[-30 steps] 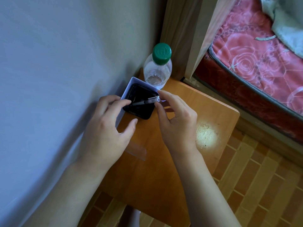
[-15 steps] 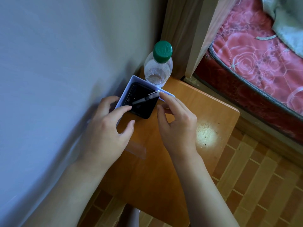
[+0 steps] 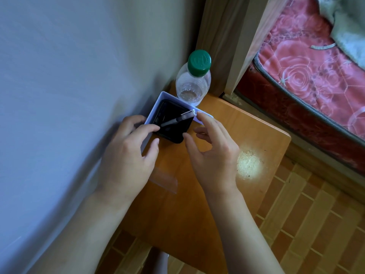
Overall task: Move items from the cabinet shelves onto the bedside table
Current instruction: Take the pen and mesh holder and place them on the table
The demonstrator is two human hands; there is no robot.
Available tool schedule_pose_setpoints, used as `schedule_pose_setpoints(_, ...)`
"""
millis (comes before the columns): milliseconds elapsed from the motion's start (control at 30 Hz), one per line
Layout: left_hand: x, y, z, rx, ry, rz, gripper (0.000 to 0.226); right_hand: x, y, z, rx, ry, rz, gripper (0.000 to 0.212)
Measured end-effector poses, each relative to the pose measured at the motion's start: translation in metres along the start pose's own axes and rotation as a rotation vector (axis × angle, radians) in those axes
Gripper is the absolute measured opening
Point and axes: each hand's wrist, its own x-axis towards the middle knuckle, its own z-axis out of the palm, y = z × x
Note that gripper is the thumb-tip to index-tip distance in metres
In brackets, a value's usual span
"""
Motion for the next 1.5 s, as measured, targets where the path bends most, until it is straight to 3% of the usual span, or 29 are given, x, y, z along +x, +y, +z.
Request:
schedule_pose_setpoints(167, -0.001, -0.001, -0.002, 0.007, 0.006, 0.008, 0.025, -0.007, 0.004, -0.001, -0.017, -0.056, -0.027, 0.046)
schedule_pose_setpoints(333, -0.005, -0.004, -0.003, 0.023, -0.002, 0.01, 0.025, -0.013, 0.006, 0.004, -0.049, -0.084, -0.076, 0.024)
schedule_pose_setpoints(533, -0.007, -0.004, -0.003, 0.025, -0.015, 0.011, 0.027, -0.017, 0.009, 0.009, -0.008, -0.113, -0.047, 0.017)
schedule_pose_setpoints(700, -0.007, -0.003, -0.004, -0.007, -0.006, -0.008, 0.031, -0.019, 0.01, 0.012, 0.007, -0.11, -0.021, 0.018)
schedule_pose_setpoints(967, -0.013, 0.007, -0.011, -0.066, -0.005, -0.066, 0.055, -0.014, 0.005, 0.004, 0.024, -0.12, -0.017, 0.031)
schedule_pose_setpoints(1500, -0.02, 0.076, -0.051, -0.009, 0.121, 0.004, 0.043, 0.016, -0.047, -0.079, -0.015, -0.124, -0.127, 0.033)
